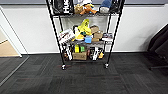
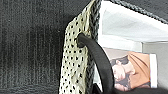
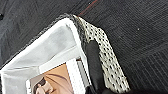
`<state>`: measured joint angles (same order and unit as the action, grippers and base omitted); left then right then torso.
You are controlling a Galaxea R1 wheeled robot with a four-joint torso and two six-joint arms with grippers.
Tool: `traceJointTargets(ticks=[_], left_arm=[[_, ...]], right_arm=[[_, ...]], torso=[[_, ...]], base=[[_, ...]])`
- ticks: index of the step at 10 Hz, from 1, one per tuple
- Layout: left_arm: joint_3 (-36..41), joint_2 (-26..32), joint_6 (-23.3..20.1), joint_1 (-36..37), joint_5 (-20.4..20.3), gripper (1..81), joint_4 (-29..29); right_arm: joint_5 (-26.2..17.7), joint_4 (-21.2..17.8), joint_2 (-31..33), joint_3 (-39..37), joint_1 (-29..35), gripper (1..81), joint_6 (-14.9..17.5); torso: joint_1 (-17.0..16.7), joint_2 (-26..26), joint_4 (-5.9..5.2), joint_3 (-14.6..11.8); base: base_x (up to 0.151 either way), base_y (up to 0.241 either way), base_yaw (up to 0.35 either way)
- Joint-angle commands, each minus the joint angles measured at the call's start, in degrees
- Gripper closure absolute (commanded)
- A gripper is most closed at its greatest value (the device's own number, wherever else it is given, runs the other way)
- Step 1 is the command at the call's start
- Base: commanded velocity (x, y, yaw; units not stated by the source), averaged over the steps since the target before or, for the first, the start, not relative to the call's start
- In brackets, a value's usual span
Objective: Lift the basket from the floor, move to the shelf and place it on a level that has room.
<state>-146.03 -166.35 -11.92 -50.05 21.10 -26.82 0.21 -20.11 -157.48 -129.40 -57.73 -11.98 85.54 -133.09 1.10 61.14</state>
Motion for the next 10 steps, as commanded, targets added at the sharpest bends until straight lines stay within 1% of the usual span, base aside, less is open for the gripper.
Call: traceJointTargets(ticks=[1,2,4,5,9,10], left_arm=[[3.65,1.72,0.23,6.41,4.74,81.1,-1.74],[8.04,4.09,0.15,6.41,4.47,81.1,-1.92],[17.85,9.79,0.4,6.41,3.34,81.1,-2.62],[20.43,11.56,0.41,6.41,1.75,81.1,-3.06],[30.01,17.54,0.41,6.5,1.66,81.1,-3.77],[32.1,18.76,0.41,6.59,1.57,81.1,-3.94]], right_arm=[[-2.58,-1.16,1.44,2.06,5.39,81.1,-0.85],[-1.88,-1.16,2.84,4.87,5.3,81.1,-0.85],[1.54,-1.16,6.44,12.05,4.86,81.1,-0.85],[2.69,-1.16,7.33,14.63,4.77,81.1,-0.85],[6.21,-1.42,12.16,23.94,4.6,81.1,-0.94],[6.64,-1.42,13.29,25.69,4.6,81.1,-0.94]], torso=[[0.0,0.0,0.0,0.0],[0.0,0.0,0.0,0.0],[0.0,0.0,0.0,0.0],[0.0,0.0,0.0,0.0],[0.0,0.0,0.0,0.0],[-3.69,5.73,0.0,0.0]], base=[[0.0,0.0,0.0],[0.0,0.0,0.0],[0.0,0.0,0.0],[0.0,0.0,0.0],[0.0,0.0,0.0],[0.0,0.0,0.0]])
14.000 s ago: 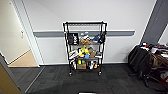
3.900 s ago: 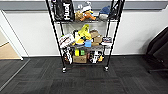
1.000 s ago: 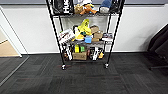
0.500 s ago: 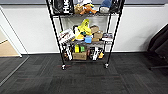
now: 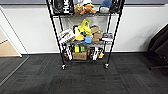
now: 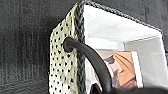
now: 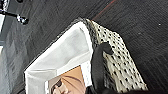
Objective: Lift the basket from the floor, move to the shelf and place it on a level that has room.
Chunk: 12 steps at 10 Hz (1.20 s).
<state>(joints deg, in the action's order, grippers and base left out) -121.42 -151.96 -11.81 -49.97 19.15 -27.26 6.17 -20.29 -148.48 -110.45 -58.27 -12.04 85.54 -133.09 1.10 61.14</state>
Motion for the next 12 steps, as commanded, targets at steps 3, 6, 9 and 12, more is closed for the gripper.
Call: traceJointTargets(ticks=[3,6,9,12], left_arm=[[10.85,7.54,0.3,7.2,3.52,81.1,-3.59],[18.58,12.99,0.3,7.56,0.8,81.1,-3.86],[25.0,17.65,0.3,7.82,-1.75,81.1,-3.86],[21.31,15.01,1.09,10.01,-4.3,81.1,-4.03]], right_arm=[[1.39,-1.16,8.88,12.99,5.48,81.1,-0.79],[1.3,-0.54,12.92,18.08,5.66,81.1,-0.61],[1.39,-0.63,16.08,21.42,6.45,81.1,-0.7],[0.78,-2.21,14.5,17.65,10.84,81.1,-0.96]], torso=[[-4.59,7.26,0.0,0.0],[-8.16,12.98,0.0,0.02],[-11.78,18.8,0.0,-2.07],[-15.59,24.7,0.0,-0.87]], base=[[0.0,0.0,0.0],[0.0,0.0,0.0],[0.0,0.0,0.0],[0.0,0.0,0.0]])
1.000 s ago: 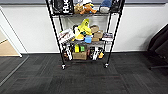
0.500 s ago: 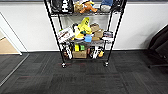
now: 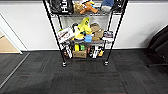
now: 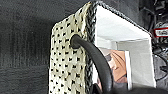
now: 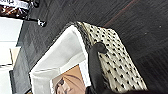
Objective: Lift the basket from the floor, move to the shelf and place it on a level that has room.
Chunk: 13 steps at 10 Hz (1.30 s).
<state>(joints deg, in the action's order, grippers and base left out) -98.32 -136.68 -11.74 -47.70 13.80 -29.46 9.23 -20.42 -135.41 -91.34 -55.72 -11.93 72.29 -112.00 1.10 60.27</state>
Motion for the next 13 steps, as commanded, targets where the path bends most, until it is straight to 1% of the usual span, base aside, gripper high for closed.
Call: traceJointTargets(ticks=[1,2,3,4,5,6,7,8,9,11,13], left_arm=[[-2.58,-0.97,3.13,8.98,1.14,81.1,-1.74],[-3.89,-2.36,4.09,9.59,1.05,81.1,-1.56],[-8.13,-4.54,4.09,9.86,1.84,81.1,-1.82],[-9.7,-5.19,4.09,10.12,1.93,81.1,-1.91],[-8.74,-4.4,4.09,10.56,2.55,81.1,-2.53],[-5.66,-2.46,4.09,11.09,2.55,81.1,-2.79],[-0.83,0.79,4.09,11.88,2.37,81.1,-2.88],[4.52,4.65,4.09,12.58,1.85,81.1,-2.88],[7.43,7.02,4.09,13.46,1.76,81.1,-2.97],[12.41,10.18,4.09,14.08,1.58,81.1,-2.97],[15.24,12.29,4.09,14.08,1.58,81.1,-2.97]], right_arm=[[-2.72,-2.26,0.73,-2.07,9.78,81.1,-1.6],[-2.9,-2.34,-0.14,-2.86,10.49,81.1,-1.86],[-3.41,-2.34,-1.19,-4.08,11.02,81.1,-1.86],[-3.69,-2.61,-1.29,-4.18,11.46,81.1,-1.95],[-3.69,-2.78,-0.94,-3.48,11.81,81.1,-2.13],[-3.6,-2.78,-0.24,-2.16,12.08,81.1,-2.22],[-3.34,-2.78,0.91,-0.4,12.08,81.1,-2.22],[-2.9,-2.7,2.4,1.61,12.16,81.1,-2.21],[-2.72,-2.7,3.46,3.02,12.25,81.1,-2.22],[-2.55,-2.61,5.55,6.08,12.34,81.1,-2.22],[-1.76,-2.61,7.92,8.72,12.16,81.1,-2.22]], torso=[[-3.58,5.57,0.0,0.0],[-4.83,7.52,0.0,0.0],[-6.1,9.51,0.0,0.0],[-7.32,11.48,0.0,0.0],[-8.59,13.46,0.0,0.0],[-9.79,15.39,0.0,-2.85],[-10.99,17.27,0.0,-4.17],[-18.93,29.71,0.0,-12.72],[-12.59,19.92,0.0,-5.27],[-15.15,23.82,0.0,-7.39],[-17.7,27.78,0.0,-9.52]], base=[[0.0,0.0,0.0],[0.0,0.0,0.0],[0.0,0.0,0.0],[0.0,0.0,0.0],[0.0,0.0,0.0],[0.0,0.0,0.0],[0.0,0.0,0.0],[0.0,0.0,0.0],[0.0,0.0,0.0],[0.0,0.0,0.0],[0.0,0.0,0.0]])
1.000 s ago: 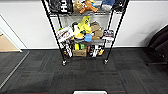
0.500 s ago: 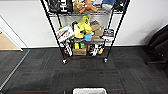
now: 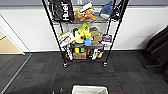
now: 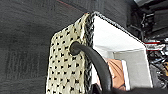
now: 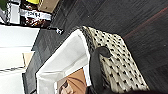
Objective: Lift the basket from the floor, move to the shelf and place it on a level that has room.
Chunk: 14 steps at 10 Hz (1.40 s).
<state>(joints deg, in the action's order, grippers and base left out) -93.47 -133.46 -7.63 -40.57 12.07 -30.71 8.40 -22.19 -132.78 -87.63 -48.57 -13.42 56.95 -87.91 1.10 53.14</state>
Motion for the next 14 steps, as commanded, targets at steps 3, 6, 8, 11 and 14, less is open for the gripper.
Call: traceJointTargets(ticks=[3,6,8,11,14], left_arm=[[14.17,11.88,-0.02,6.95,3.31,81.1,-1.72],[18.31,15.14,-0.1,6.95,2.96,81.1,-1.64],[19.27,15.76,-0.19,6.86,3.05,81.1,-1.64],[20.43,16.73,-0.28,6.77,3.05,81.1,-1.64],[21.3,16.64,-0.28,6.69,3.05,81.1,-1.64]], right_arm=[[-0.75,-0.49,7.58,8.52,4.66,81.1,-0.64],[0.83,-0.05,10.49,15.11,3.95,81.1,-0.38],[0.83,0.12,12.16,17.49,3.69,81.1,-0.11],[0.04,0.65,14.88,20.22,3.77,81.1,0.24],[-0.14,0.74,15.15,21.28,3.69,81.1,0.24]], torso=[[-6.16,9.51,0.0,-1.86],[-9.79,15.04,0.0,-2.77],[-12.26,18.88,0.0,-7.12],[-15.17,23.5,0.0,-9.68],[-19.08,29.38,0.0,-13.85]], base=[[0.0,0.0,0.0],[0.0,0.0,0.0],[0.0,0.0,0.0],[0.0,0.0,0.0],[0.0,0.0,0.0]])
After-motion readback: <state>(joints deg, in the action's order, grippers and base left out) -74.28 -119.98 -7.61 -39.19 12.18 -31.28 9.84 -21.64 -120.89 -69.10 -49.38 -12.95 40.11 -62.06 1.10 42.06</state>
